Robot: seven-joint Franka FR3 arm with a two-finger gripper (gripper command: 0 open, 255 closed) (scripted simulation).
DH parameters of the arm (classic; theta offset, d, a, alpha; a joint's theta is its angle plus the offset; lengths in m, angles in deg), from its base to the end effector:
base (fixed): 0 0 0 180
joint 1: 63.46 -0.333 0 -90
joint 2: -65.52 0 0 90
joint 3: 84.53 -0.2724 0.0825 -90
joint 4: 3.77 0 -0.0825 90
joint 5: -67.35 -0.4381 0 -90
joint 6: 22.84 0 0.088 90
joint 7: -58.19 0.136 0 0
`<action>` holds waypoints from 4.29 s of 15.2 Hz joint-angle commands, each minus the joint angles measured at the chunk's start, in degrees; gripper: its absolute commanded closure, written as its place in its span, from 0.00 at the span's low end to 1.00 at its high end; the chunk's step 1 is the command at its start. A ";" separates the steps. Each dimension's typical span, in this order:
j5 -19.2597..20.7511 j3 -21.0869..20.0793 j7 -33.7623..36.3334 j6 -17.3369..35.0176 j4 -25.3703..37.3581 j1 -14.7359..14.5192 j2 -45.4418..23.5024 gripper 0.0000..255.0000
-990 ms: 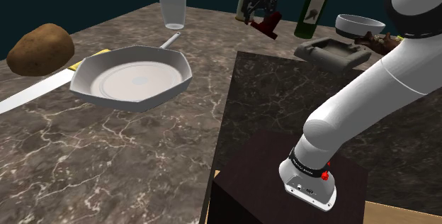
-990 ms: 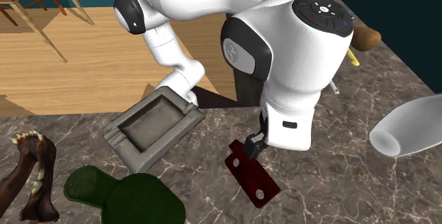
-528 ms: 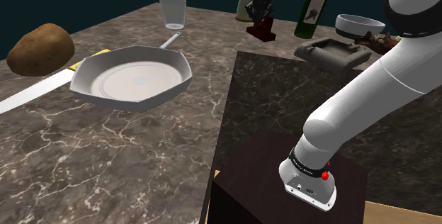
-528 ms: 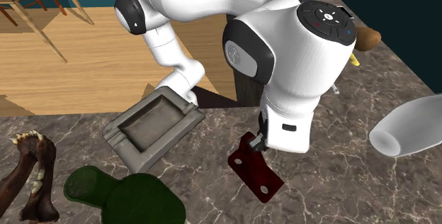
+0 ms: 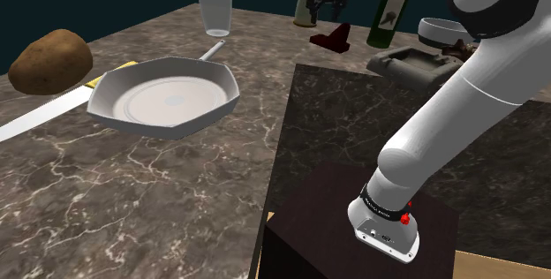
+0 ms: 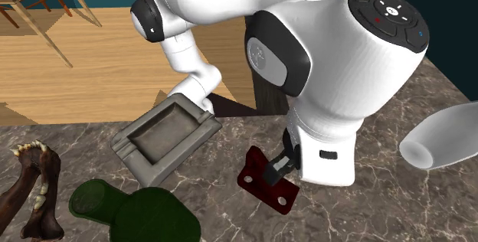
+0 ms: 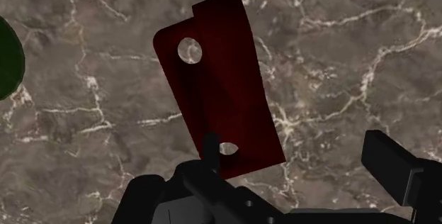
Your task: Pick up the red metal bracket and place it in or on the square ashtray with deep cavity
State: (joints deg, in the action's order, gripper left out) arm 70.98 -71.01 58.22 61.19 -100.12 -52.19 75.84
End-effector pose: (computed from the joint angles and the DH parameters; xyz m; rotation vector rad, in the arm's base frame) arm 0.4902 -0.2460 0.5864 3.0552 -0.6736 -0.0680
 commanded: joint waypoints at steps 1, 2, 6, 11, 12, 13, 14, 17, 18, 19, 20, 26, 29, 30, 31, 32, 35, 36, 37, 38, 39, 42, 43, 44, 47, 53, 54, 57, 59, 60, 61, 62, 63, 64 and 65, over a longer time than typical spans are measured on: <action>0.01 0.51 -2.72 -2.61 3.79 0.04 -1.99 0.00; 0.08 0.48 -2.65 -1.78 2.60 0.06 -1.63 0.00; 0.36 0.44 -2.38 1.49 -1.91 0.09 -0.36 0.00; 0.51 0.43 -2.24 3.55 -4.65 0.13 0.33 0.00; 0.51 0.43 -2.24 3.55 -4.65 0.13 0.33 0.00; 0.51 0.43 -2.24 3.55 -4.65 0.13 0.33 0.00; 0.51 0.43 -2.24 3.55 -4.65 0.13 0.33 0.00; 0.51 0.43 -2.24 3.54 -4.64 0.13 0.32 1.00; 0.51 0.43 -2.24 3.54 -4.64 0.13 0.32 1.00; 0.51 0.43 -2.24 3.54 -4.64 0.13 0.32 1.00; 0.51 0.43 -2.24 3.54 -4.64 0.13 0.32 1.00; 0.51 0.43 -2.24 3.54 -4.64 0.13 0.32 1.00; 1.47 1.33 -13.17 2.55 -5.41 -0.43 3.73 0.00; 1.90 1.98 -18.80 1.99 -5.55 -0.77 5.26 0.00; 1.99 2.19 -19.83 1.88 -5.55 -0.92 5.53 0.00; 2.06 2.22 -19.77 2.67 -6.60 -0.92 5.80 0.00; 2.25 2.26 -19.59 5.01 -9.64 -0.85 6.52 0.00; 2.31 2.28 -19.54 5.79 -10.63 -0.82 6.73 0.00; 2.37 2.30 -19.50 6.56 -11.59 -0.79 6.93 0.00; 2.46 2.34 -19.43 7.78 -13.09 -0.74 7.21 0.00; 2.46 2.34 -19.42 7.78 -13.10 -0.74 7.23 0.00; 2.46 2.34 -19.42 7.78 -13.09 -0.74 7.21 0.00; 2.46 2.34 -19.42 7.78 -13.09 -0.74 7.21 0.00; 2.46 2.34 -19.42 7.78 -13.09 -0.74 7.21 0.00; 2.46 2.34 -19.43 7.76 -13.08 -0.74 7.21 1.00; 2.45 2.35 -19.44 7.75 -13.01 -0.75 7.15 1.00; 2.41 2.34 -19.42 7.81 -12.95 -0.77 7.04 1.00; 2.41 2.32 -19.48 7.00 -12.16 -0.77 7.05 1.00; 2.30 2.29 -19.60 5.46 -10.24 -0.82 6.68 1.00; 2.25 2.28 -19.66 4.68 -9.26 -0.84 6.47 1.00; 2.19 2.28 -19.73 3.90 -8.26 -0.86 6.25 1.00; 2.13 2.27 -19.80 3.12 -7.25 -0.89 6.02 1.00; 2.07 2.27 -19.87 2.33 -6.22 -0.91 5.77 1.00; 2.01 2.28 -19.94 1.54 -5.18 -0.93 5.51 1.00; 1.94 2.28 -20.02 0.75 -4.11 -0.95 5.23 1.00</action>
State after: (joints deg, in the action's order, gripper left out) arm 73.01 -68.71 38.25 62.85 -105.45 -53.10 81.39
